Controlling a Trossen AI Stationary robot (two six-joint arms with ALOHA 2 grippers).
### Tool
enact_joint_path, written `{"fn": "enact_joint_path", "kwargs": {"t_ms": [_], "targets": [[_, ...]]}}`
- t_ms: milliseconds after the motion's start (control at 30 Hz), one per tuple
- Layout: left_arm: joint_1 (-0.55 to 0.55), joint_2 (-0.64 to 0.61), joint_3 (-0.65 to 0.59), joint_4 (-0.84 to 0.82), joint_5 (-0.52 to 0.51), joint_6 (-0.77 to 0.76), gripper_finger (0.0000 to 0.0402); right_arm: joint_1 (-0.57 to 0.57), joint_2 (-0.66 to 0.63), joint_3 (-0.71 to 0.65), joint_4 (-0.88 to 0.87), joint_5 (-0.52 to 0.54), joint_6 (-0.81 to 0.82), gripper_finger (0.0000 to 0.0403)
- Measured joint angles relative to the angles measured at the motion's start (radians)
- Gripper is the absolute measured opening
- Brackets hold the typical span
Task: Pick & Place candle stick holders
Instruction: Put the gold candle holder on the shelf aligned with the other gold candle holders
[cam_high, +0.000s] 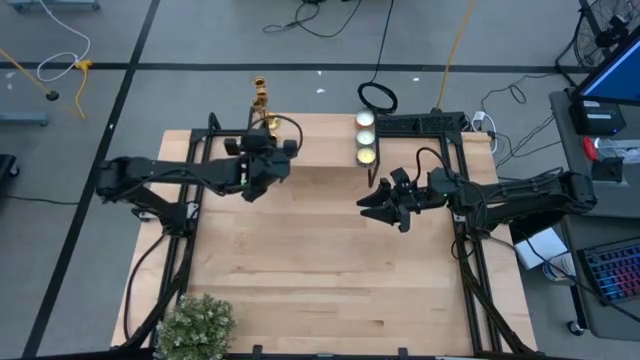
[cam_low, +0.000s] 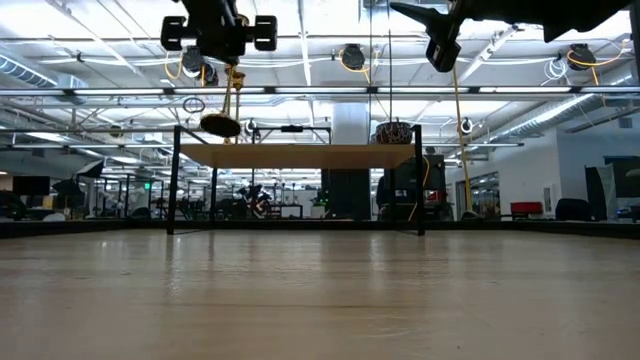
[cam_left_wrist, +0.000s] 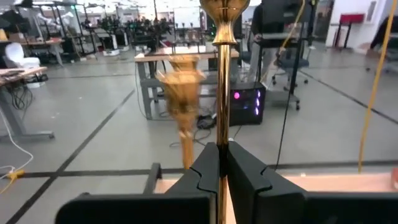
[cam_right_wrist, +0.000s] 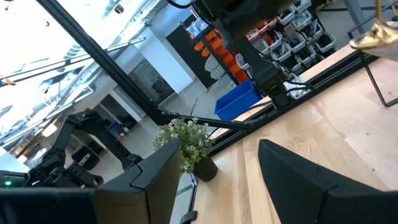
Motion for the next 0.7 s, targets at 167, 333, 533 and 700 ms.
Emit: {"fn": "enact_joint_path", "kwargs": {"t_ms": [167, 333, 533, 700], "targets": [[0.02, 0.028, 0.0, 0.094, 0.031, 0.067, 0.0011, 0.0, 0.0, 0.0, -0.009, -0.002, 0.0, 0.021], [0.04, 0.052, 0.0, 0.167, 0.084, 0.143, 0.0011, 0.0, 0.0, 0.0, -0.02, -0.023, 0.0, 0.021], [0.043, 0.072, -0.001, 0.186, 0.089, 0.154, 0.0011, 0.0, 0.0, 0.0, -0.031, -0.023, 0.0, 0.021], [0.044, 0.072, -0.002, 0.281, 0.128, 0.222, 0.0011, 0.0, 0.0, 0.0, -0.031, -0.022, -0.001, 0.021]]}}
